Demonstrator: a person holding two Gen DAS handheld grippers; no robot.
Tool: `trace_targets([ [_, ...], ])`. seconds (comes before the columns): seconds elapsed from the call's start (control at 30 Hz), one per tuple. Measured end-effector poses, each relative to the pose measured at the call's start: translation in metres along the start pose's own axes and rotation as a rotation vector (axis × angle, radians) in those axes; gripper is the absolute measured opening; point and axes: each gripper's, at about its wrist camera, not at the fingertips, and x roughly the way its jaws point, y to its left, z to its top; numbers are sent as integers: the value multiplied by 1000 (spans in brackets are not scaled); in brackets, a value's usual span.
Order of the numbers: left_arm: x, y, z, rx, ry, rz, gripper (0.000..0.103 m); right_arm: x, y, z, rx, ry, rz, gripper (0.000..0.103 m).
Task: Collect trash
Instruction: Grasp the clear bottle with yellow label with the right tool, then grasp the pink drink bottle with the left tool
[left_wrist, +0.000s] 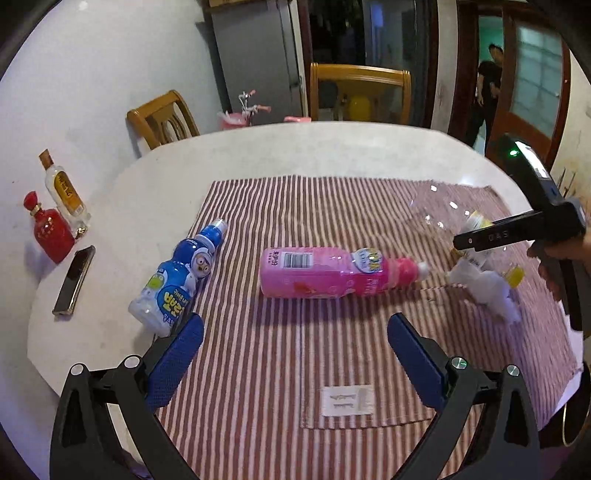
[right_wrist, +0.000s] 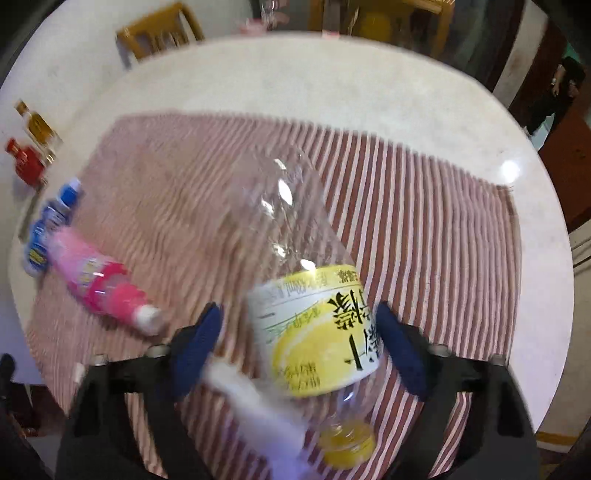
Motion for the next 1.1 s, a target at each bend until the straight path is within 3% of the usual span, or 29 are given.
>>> trace_targets([
  [0.13, 25, -5, 15, 88, 14, 5, 97, 22, -5, 0, -16, 66, 31, 64],
  [0.27, 53, -26, 39, 356, -14, -54, 97, 8, -29, -11, 99, 46, 180, 64],
  [0.4, 84, -48, 44, 659, -16, -83, 97, -26, -55, -49, 174, -11, 246, 64],
  [0.5, 108, -54, 44, 742, 78, -188, 97, -51, -75, -86, 249, -40, 295, 64],
  [0.63, 136, -65, 33, 876, 146, -181, 98, -80, -94, -148, 344, -73, 297, 64],
  [0.7, 139, -64, 41, 841, 164, -241, 95, -89, -106, -178, 413, -86, 304, 64],
  [0.8, 146, -60, 50, 782, 250, -337, 76, -99, -124, -233, 536, -104, 306, 64],
  [1.0, 135, -64, 55, 701, 338, -395, 50, -113, -146, -317, 726, -115, 291, 64],
  [1.1, 114, -72, 61, 643, 330, -442, 50, -113, -151, -351, 796, -120, 302, 64],
])
